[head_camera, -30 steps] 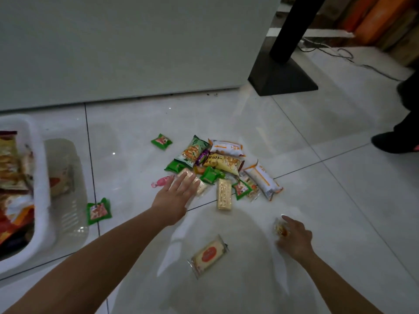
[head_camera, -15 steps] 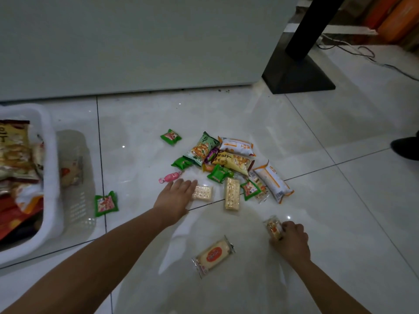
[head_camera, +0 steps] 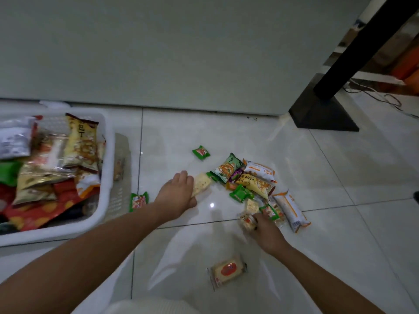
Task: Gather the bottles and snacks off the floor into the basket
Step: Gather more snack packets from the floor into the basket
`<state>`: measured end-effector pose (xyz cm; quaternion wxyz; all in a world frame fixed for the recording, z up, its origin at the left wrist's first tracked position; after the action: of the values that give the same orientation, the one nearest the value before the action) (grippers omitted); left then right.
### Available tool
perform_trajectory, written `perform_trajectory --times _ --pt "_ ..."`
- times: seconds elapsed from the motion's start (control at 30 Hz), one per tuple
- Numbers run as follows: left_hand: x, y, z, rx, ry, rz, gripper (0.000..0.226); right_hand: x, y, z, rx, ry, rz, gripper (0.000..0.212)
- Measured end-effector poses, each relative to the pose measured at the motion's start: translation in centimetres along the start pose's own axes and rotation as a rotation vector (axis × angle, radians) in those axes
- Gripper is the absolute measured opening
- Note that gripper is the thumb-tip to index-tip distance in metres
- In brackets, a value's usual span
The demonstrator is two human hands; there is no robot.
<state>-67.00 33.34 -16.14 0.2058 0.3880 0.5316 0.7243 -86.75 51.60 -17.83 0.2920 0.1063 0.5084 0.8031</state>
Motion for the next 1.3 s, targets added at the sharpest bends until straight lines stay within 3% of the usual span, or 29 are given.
perform_trajectory --times 0.2,0.37,0.5,0.6,0.77,0.83,0.97,1.1,1.3 --pt "-7.9 16.1 2.8 0.466 0.142 0.013 0.045 -17.1 10.9 -4.9 0.189 0.329 -0.048 0.037" --pt "-17.4 22.1 10.9 0.702 0.518 -0.105 0.044 -32.6 14.4 -4.7 0.259 0.467 -0.159 0.036" --pt "-23.3 20.2 18.0 0.699 0.906 -0.081 0.052 -40.0 12.1 -2.3 0.274 0.596 -0.202 0.038" --pt "-25.1 16.9 21.0 0.587 1.004 -0.027 0.054 -42.6 9.9 -0.3 0.311 0.8 -0.123 0.053" --pt "-24.7 12.7 21.2 0.345 0.86 0.036 0.063 -43.3 6.1 0.6 0.304 0.992 0.268 0.069" --pt "-24.1 12.2 20.9 0.382 0.856 0.08 0.071 -42.5 5.2 0.4 0.347 1.001 0.383 0.073" --pt "-22.6 12.4 18.9 0.542 0.736 0.128 0.071 -39.0 6.6 -1.2 0.468 0.996 0.384 0.066" --pt "-18.5 11.8 13.9 0.531 0.489 0.035 0.072 -31.1 10.3 -5.0 0.464 0.812 0.388 0.061" --pt "-8.4 8.0 4.7 0.427 0.098 -0.02 0.069 -12.1 11.9 -8.3 0.376 0.362 0.403 0.07"
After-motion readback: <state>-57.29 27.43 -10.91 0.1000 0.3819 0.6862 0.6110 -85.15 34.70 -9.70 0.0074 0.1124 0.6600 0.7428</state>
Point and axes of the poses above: each hand's wrist, its own z-axis away from the middle knuckle, its own y-axis out of the back of the hand, x = y × z, the point moved 2 cm from there along -z, towards the middle knuckle, and after that the axes turned 13 degrees about z, right-handed, at the moved point
